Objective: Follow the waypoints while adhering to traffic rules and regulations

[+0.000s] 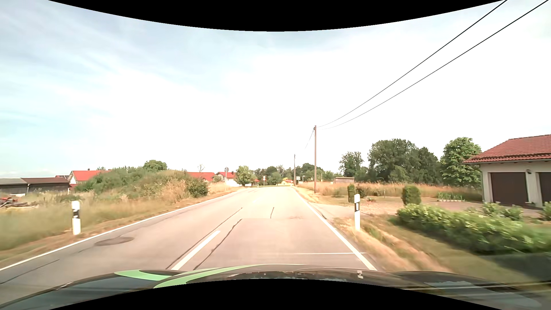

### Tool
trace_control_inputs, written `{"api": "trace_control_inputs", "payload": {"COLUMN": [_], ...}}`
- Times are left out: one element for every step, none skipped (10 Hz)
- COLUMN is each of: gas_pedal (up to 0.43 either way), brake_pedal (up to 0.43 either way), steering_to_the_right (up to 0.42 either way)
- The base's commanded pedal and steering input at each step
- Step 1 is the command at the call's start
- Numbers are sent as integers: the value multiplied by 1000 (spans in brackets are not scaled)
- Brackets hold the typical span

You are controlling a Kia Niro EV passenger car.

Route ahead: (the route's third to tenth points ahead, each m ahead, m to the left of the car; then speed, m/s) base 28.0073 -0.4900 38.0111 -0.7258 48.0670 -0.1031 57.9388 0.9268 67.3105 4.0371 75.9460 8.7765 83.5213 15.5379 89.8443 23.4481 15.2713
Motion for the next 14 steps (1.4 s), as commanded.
{"api": "trace_control_inputs", "payload": {"gas_pedal": [0,0,0,0,0,0,0,0,0,0,0,0,0,0], "brake_pedal": [0,0,43,61,85,91,98,110,134,177,189,189,183,177], "steering_to_the_right": [7,7,7,7,7,5,5,5,5,5,5,5,5,4]}}
